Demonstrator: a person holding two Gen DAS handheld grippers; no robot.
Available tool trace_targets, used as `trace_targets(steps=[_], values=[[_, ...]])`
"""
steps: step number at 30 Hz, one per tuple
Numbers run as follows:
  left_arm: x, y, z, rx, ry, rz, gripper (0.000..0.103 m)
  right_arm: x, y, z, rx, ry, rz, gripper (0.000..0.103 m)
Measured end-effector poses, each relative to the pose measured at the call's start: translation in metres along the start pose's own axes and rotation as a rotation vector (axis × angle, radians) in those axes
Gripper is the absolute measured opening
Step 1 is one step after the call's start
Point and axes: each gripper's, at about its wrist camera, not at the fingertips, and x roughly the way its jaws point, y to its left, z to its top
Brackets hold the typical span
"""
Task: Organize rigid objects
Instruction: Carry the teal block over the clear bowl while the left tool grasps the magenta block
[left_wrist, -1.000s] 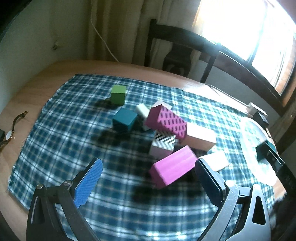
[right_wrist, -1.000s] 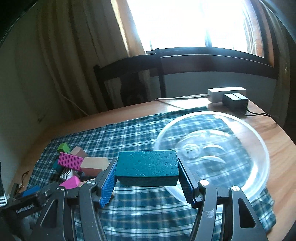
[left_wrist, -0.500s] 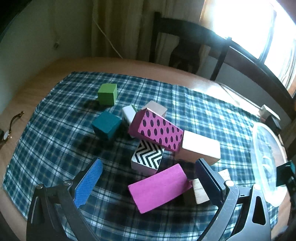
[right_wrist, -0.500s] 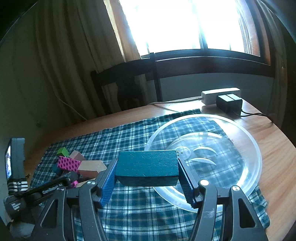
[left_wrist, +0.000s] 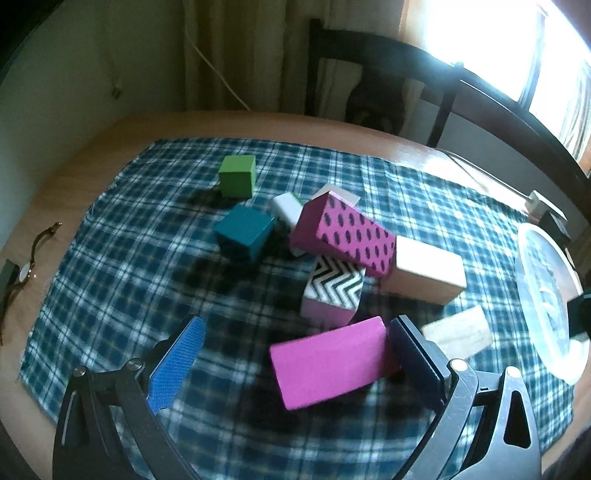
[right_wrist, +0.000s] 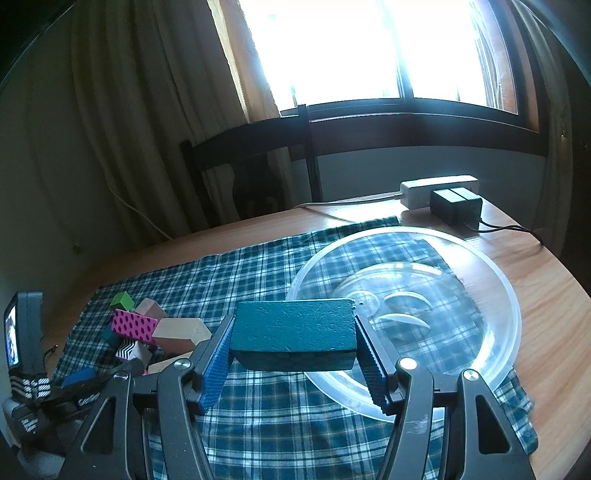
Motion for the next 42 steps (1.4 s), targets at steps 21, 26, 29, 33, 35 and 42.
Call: trace_targets(steps=[21,26,29,33,35,42], values=[[-0.004,0.011,-0.025,0.08,-0.001,-0.058,0.066,-0.002,-0.012,0.002,0.026,0.0,-0.006,0.065],[-0.008,0.01,-0.025,0.091,-0.027,-0.053,0.061,-0.002,-0.031,0.005,0.054,-0.009,-0.043,0.065],[-0.014,0.01,-0.025,0.099,-0.055,-0.041,0.061,-0.003,-0.045,0.006,0.083,-0.014,-0.071,0.065],[-0.026,0.007,-0.024,0.118,-0.098,-0.026,0.061,-0.002,-0.064,0.009,0.118,-0.019,-0.111,0.065],[-0.03,0.004,-0.023,0.126,-0.11,-0.03,0.061,-0.002,-0.072,0.01,0.135,-0.021,-0.125,0.065],[-0.044,-0.013,-0.02,0.162,-0.137,-0.057,0.061,-0.007,-0.091,0.012,0.166,-0.034,-0.154,0.065]])
